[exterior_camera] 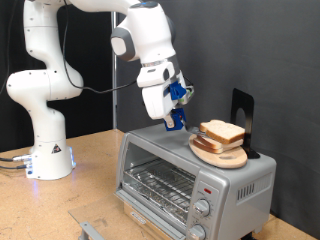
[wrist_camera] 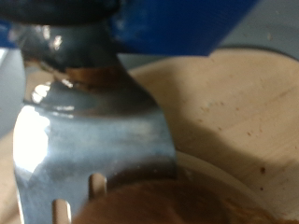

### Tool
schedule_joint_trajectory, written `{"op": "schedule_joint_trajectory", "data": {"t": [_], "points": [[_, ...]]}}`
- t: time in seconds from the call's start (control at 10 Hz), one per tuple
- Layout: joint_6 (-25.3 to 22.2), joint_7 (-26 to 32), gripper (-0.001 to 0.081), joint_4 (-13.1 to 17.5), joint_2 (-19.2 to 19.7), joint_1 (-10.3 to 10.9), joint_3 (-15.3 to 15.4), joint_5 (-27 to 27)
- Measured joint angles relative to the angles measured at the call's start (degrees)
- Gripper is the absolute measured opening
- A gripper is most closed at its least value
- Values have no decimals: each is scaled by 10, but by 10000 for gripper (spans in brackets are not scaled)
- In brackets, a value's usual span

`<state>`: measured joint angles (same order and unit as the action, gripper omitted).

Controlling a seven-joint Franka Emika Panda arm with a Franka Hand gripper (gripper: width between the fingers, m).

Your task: Make a piece of toast with the oven

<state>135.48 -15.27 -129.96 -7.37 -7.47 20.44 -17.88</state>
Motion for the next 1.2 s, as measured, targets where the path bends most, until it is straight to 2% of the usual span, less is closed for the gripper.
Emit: {"op": "schedule_joint_trajectory", "data": {"t": [0.3,0.6,0.9,1.2], "points": [[3,-14,439,16,16,3,20,9],[30,-6,439,12,13,5,29,-5],[89,22,439,-20,-5,5,28,-44],[101,62,439,-59,-37,5,26,-69]]}}
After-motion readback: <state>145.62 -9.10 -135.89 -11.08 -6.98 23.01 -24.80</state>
